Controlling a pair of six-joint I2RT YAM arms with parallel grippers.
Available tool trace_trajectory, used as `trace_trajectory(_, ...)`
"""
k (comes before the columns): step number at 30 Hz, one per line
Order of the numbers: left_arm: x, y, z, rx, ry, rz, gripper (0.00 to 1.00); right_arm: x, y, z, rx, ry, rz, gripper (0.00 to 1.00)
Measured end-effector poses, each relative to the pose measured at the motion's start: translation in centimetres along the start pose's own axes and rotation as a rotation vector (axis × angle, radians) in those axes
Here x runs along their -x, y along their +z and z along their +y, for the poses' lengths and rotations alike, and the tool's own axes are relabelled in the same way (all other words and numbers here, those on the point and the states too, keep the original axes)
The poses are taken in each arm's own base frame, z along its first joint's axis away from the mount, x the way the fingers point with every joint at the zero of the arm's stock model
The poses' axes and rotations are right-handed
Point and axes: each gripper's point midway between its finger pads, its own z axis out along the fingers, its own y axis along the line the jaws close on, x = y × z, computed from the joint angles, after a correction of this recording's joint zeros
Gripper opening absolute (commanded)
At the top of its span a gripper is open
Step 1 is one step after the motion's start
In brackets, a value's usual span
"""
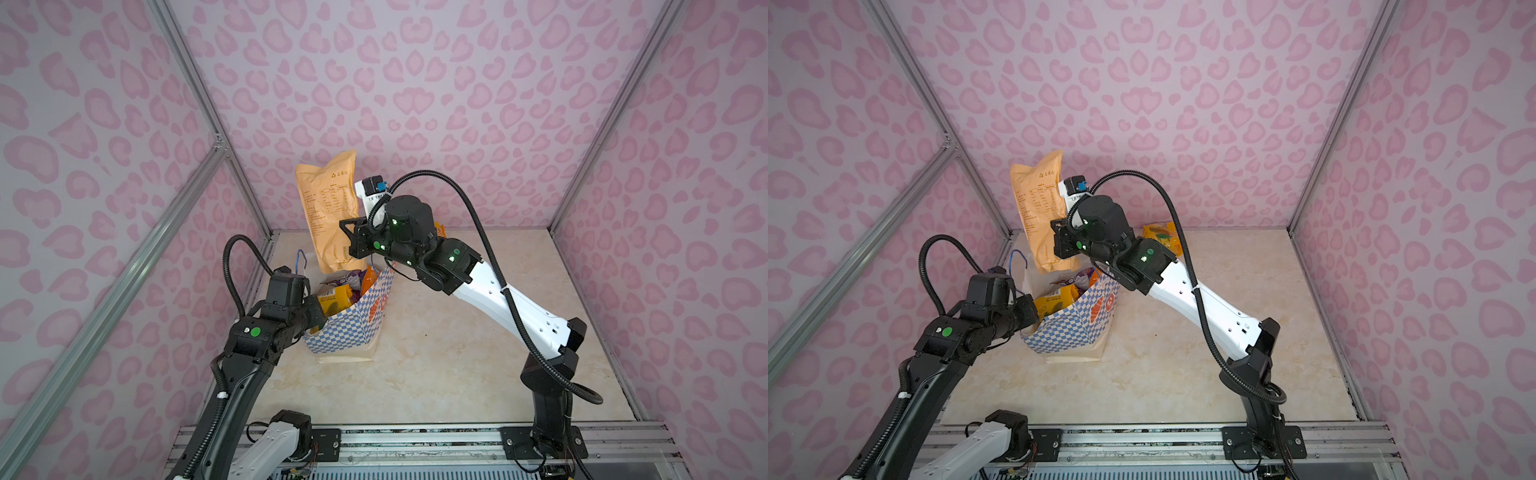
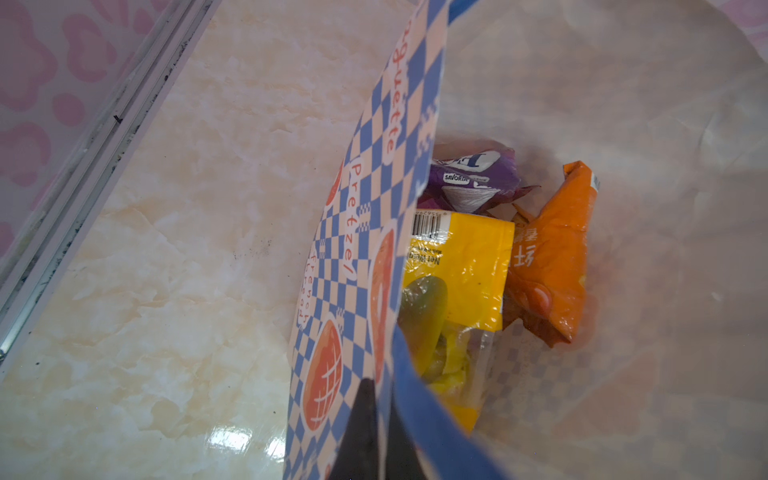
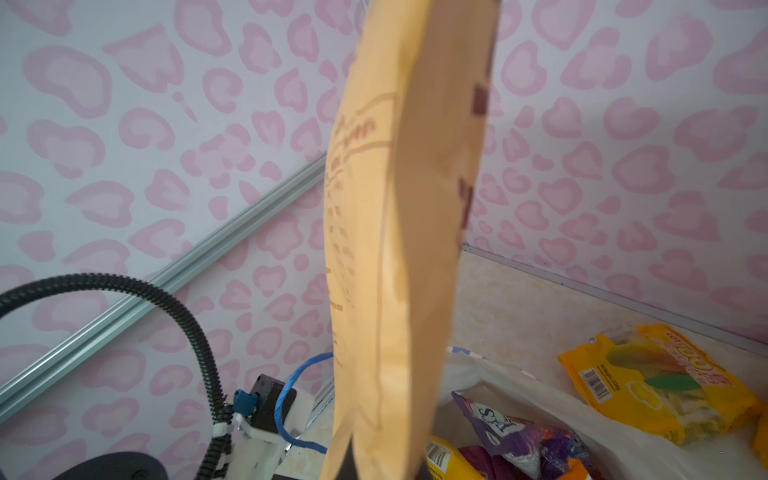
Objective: Place the snacks into the paper bag
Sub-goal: 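Lift the tan kraft pouch and carry it over the paper bag opening, then lower the kraft pouch into the paper bag and open the right gripper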
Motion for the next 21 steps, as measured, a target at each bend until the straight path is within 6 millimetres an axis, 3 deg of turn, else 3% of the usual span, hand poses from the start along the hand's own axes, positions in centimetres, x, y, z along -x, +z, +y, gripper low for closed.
trace_trajectory(9,0.0,0.3,-0.2,-0.004,-0.005,0.013,0.06,-3.8,2.3,-2.5,-0.097,-0.011,0.095,0.00)
trace_trajectory(21,0.7,0.4,-0.7,-0.010,-0.057,0.008,0.10,-8.4,3.1,-5.7,-0.231,-0.005,0.216,0.00)
